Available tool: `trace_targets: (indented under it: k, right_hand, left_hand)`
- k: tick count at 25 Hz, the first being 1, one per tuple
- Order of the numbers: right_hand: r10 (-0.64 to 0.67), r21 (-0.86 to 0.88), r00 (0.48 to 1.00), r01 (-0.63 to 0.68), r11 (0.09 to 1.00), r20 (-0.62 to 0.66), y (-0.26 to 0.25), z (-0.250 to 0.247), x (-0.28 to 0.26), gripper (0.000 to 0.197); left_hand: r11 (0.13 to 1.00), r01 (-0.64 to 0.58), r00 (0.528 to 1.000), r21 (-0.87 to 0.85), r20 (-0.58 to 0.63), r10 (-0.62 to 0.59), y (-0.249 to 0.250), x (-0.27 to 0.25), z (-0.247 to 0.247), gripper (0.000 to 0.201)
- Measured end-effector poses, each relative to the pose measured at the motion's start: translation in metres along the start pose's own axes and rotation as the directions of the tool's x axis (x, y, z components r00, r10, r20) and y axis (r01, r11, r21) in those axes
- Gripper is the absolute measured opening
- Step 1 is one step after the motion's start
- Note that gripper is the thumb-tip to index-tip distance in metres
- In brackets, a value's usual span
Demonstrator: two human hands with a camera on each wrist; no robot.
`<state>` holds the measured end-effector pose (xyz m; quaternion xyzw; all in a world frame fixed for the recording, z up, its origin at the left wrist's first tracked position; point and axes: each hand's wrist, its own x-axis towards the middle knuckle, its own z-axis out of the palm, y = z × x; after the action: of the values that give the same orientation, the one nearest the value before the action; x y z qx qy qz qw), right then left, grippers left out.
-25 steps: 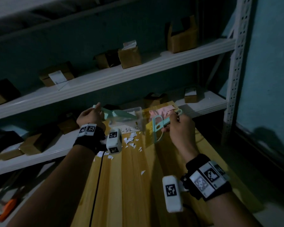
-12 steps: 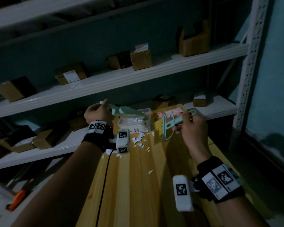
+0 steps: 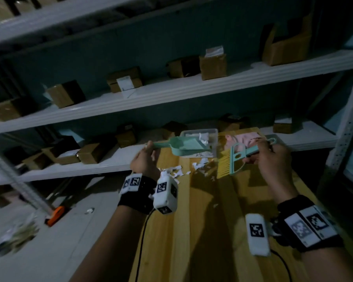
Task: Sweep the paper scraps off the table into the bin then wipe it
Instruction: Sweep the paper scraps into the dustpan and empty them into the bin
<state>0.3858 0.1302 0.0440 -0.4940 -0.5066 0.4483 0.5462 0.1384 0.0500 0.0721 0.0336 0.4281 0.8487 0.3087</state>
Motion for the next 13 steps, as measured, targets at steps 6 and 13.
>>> trace_targets:
  k: [6,13]
  right_hand:
    - [-0.014,-0.036,0.997,0.017,0.999,0.081,0.008,0.016,-0.012,0.012]
    - [0.064,-0.007,0.975,-0.064,0.998,0.214,0.016,0.044,-0.028,0.018]
  left_hand:
    - [0.992,0.065,0.989,-0.112,-0.128,-0.079,-0.011,0.002,-0.075,0.036]
    - [0.959,-0.078,0.988,-0.273,-0.147,0.038,0.026,0.014,-0.108,0.035]
